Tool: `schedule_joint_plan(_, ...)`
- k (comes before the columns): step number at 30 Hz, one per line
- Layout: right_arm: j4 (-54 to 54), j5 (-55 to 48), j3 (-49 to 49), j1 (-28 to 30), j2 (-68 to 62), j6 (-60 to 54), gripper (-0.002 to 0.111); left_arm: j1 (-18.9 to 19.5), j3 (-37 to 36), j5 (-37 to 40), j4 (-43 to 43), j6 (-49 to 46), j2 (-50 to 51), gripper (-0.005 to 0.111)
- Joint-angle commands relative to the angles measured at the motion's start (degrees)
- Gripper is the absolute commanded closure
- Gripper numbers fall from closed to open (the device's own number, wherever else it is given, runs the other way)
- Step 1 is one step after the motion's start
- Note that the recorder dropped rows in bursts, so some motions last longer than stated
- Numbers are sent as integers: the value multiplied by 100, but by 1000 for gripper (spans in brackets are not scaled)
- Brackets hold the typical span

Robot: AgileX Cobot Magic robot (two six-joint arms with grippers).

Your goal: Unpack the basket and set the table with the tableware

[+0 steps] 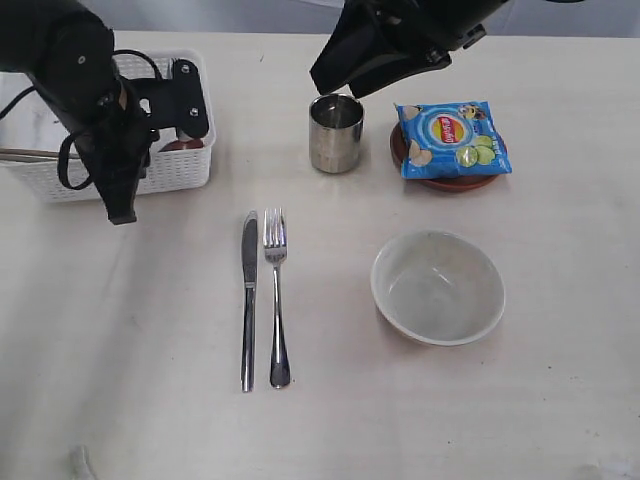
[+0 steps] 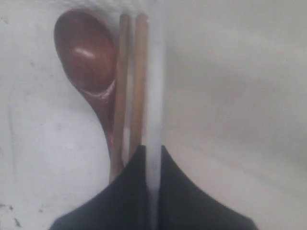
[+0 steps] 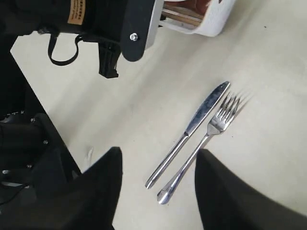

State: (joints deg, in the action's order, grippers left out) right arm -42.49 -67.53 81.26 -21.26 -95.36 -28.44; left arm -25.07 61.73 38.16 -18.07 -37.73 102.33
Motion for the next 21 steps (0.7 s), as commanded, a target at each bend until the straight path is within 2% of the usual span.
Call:
schedule_joint_plan(1, -67, 25, -11, -19, 37, -118, 62, -19, -1, 603, 121, 480, -322, 107)
schedule_joint_plan(11, -67, 25, -11, -19, 37, -202, 62, -19, -84, 2428, 1715, -923, -1451, 107)
schedule_joint_plan(16, -79, 25, -11, -19, 37, -201, 62, -173, -914, 2387, 1456, -2125, -2234, 107)
schedule_joint_plan(21, -90, 25, -11, -19, 37, -225, 62, -324, -1862, 1690, 586, -4269, -2794, 107)
